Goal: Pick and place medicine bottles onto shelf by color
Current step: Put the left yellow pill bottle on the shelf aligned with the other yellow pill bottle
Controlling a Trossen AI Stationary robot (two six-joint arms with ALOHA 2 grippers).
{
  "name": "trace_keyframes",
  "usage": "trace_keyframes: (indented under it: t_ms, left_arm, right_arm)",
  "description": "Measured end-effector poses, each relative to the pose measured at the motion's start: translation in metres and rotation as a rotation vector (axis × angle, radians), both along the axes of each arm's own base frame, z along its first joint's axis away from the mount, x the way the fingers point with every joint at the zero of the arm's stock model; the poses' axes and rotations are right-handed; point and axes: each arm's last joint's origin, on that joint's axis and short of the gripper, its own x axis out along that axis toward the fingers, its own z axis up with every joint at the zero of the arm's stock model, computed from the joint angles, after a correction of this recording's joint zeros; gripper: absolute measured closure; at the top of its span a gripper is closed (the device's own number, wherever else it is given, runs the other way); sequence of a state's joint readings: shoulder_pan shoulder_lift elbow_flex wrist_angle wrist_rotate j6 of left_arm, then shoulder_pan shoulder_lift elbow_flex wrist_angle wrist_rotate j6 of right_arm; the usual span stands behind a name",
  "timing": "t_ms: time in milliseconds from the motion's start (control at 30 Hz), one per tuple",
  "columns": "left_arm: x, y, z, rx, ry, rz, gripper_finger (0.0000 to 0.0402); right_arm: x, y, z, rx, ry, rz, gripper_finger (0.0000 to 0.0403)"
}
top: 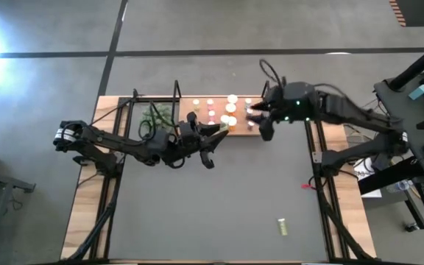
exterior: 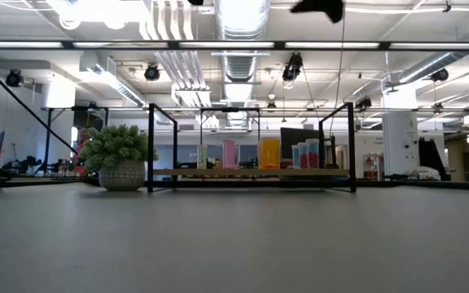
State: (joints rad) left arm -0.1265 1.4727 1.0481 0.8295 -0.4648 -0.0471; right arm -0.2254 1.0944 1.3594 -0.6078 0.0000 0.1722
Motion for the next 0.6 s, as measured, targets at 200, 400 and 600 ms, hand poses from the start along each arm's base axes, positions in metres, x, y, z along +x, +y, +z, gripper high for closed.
trace_keyframes:
  t_ms: [200,400,600]
  left_arm:
    - [0.000,0.000,0.001,0.000,-0.002,0.000,0.0314]
    - [-0.001,-0.001,0.000,-0.001,-0.002,-0.002,0.0314]
    - [-0.001,-0.001,-0.001,0.000,0.003,-0.004,0.0314]
  right_arm:
    - [0.019,0.009,-0.018,-0.017,-0.283,0.170,0.0202]
    - [0.022,0.011,-0.016,-0.035,-0.306,0.181,0.0202]
    - [0.019,0.017,0.004,-0.026,-0.370,0.267,0.0202]
